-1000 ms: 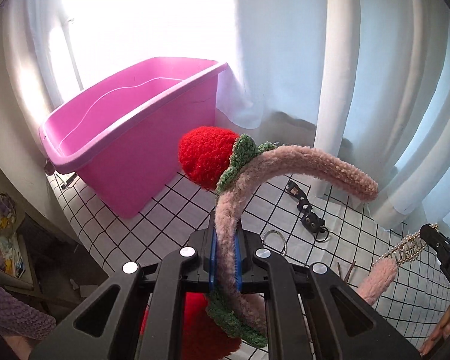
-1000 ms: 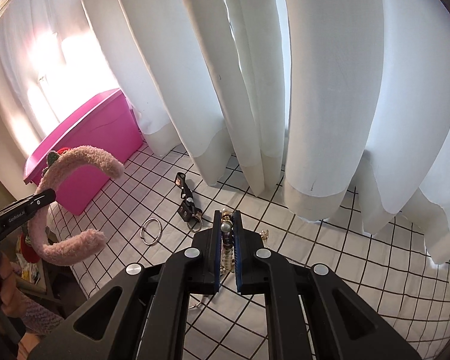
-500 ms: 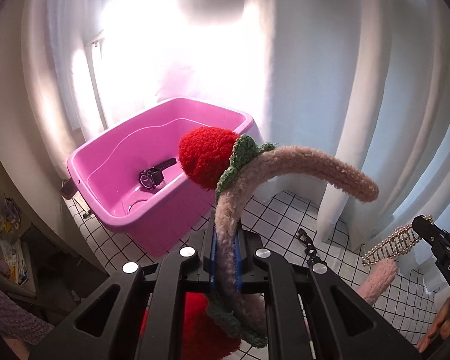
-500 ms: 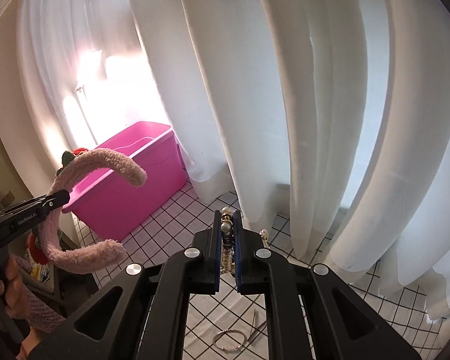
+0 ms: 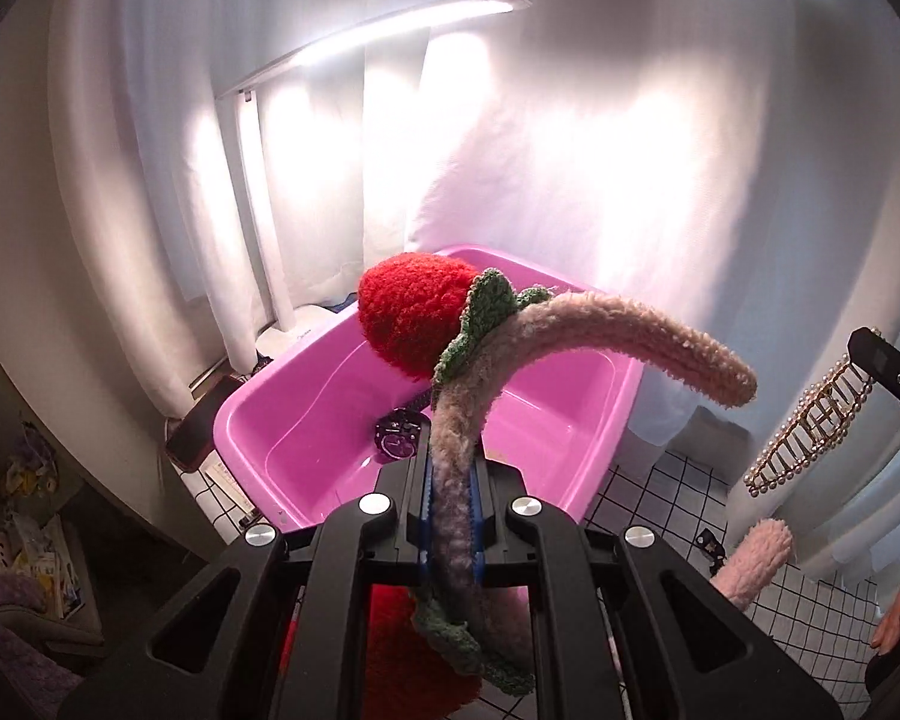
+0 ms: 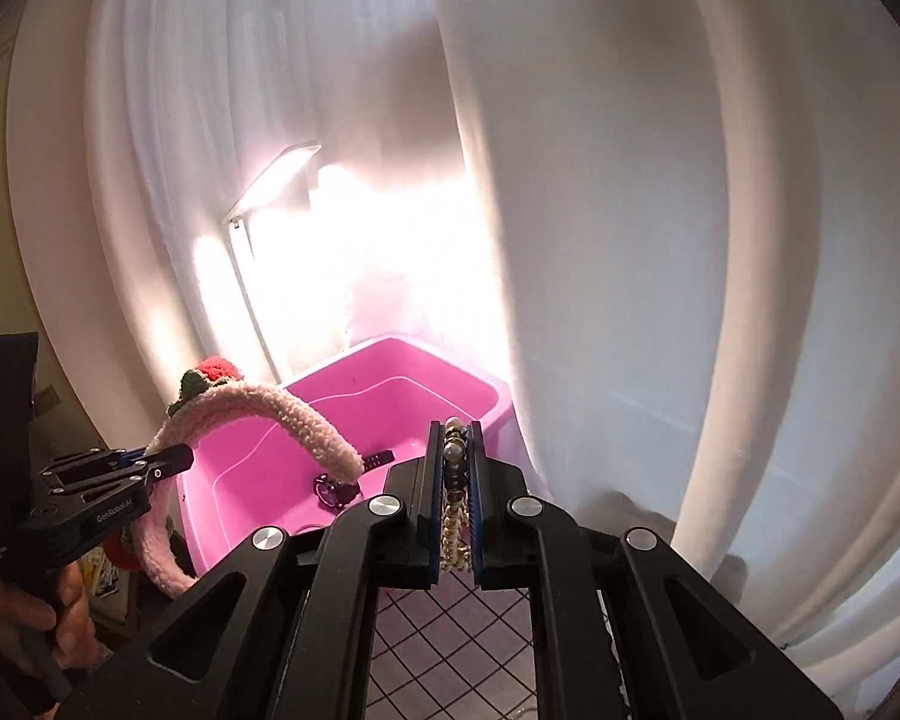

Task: Organize jewelry
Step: 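Carry the headband and pearl clip with both tools over the tub, then open left tool to drop the headband into the tub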

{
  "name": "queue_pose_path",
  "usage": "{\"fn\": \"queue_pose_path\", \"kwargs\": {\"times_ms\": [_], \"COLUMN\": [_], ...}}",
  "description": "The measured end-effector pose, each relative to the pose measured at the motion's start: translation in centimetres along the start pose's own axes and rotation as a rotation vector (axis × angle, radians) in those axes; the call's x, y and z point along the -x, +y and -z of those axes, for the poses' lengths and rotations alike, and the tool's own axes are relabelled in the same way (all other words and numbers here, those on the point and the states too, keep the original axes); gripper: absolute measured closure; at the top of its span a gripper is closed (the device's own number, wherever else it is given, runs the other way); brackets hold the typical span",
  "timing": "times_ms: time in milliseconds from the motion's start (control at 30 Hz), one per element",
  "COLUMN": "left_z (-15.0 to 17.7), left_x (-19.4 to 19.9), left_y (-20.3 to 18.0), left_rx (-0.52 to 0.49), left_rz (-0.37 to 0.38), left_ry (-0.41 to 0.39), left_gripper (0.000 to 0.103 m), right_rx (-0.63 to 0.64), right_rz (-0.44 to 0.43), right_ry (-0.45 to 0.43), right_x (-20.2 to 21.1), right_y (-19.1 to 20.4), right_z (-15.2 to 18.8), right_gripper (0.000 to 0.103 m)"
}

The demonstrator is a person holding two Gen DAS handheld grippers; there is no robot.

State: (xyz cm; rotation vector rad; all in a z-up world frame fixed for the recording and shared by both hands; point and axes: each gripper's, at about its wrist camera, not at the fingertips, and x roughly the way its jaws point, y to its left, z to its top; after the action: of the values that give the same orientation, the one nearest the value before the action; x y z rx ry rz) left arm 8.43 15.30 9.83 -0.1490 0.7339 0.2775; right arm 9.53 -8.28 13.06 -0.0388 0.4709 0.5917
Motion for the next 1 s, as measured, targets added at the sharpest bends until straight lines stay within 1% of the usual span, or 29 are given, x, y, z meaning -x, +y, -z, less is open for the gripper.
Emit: {"fn": "queue_pose_path", "kwargs": {"times_ms": [100,167,233,300,367,400,500,700,867,1000], "left_z": [-1.1,-1.6,-1.8,-1.8,-1.6,-1.6,-1.5,-1.5,-1.1,-0.7], "left_x": [-1.9,-3.3,-5.1,-7.1,-8.9,-9.7,-10.9,-12.6,-14.8,-15.8], "left_y": [2.0,3.2,4.1,4.7,5.3,5.6,6.2,6.1,5.7,5.8], "left_rx": [0.011,0.011,0.015,0.024,0.043,0.049,0.044,0.013,-0.002,-0.012], "left_rz": [-0.011,-0.023,-0.022,-0.02,-0.001,-0.002,-0.006,0.005,0.004,-0.006], "left_ry": [0.014,0.028,0.061,0.108,0.162,0.179,0.198,0.239,0.328,0.375], "left_gripper": [0.093,0.093,0.093,0.093,0.093,0.093,0.093,0.093,0.092,0.091], "right_rx": [0.027,0.044,0.05,0.047,0.088,0.102,0.068,0.056,0.005,-0.014], "right_rz": [-0.019,-0.035,-0.062,-0.089,-0.083,-0.079,-0.078,-0.07,-0.081,-0.08], "right_ry": [0.003,0.021,0.067,0.136,0.178,0.185,0.173,0.215,0.278,0.302], "right_x": [-2.7,-5.0,-8.2,-11.8,-14.1,-14.6,-14.4,-15.2,-16.9,-17.5], "right_y": [1.8,2.8,3.5,4.3,5.6,5.9,5.4,5.1,4.3,4.0], "right_z": [-2.1,-3.1,-3.8,-4.2,-4.5,-4.6,-4.7,-4.1,-2.3,-1.2], "right_gripper": [0.097,0.097,0.098,0.098,0.098,0.099,0.098,0.099,0.099,0.099]}}
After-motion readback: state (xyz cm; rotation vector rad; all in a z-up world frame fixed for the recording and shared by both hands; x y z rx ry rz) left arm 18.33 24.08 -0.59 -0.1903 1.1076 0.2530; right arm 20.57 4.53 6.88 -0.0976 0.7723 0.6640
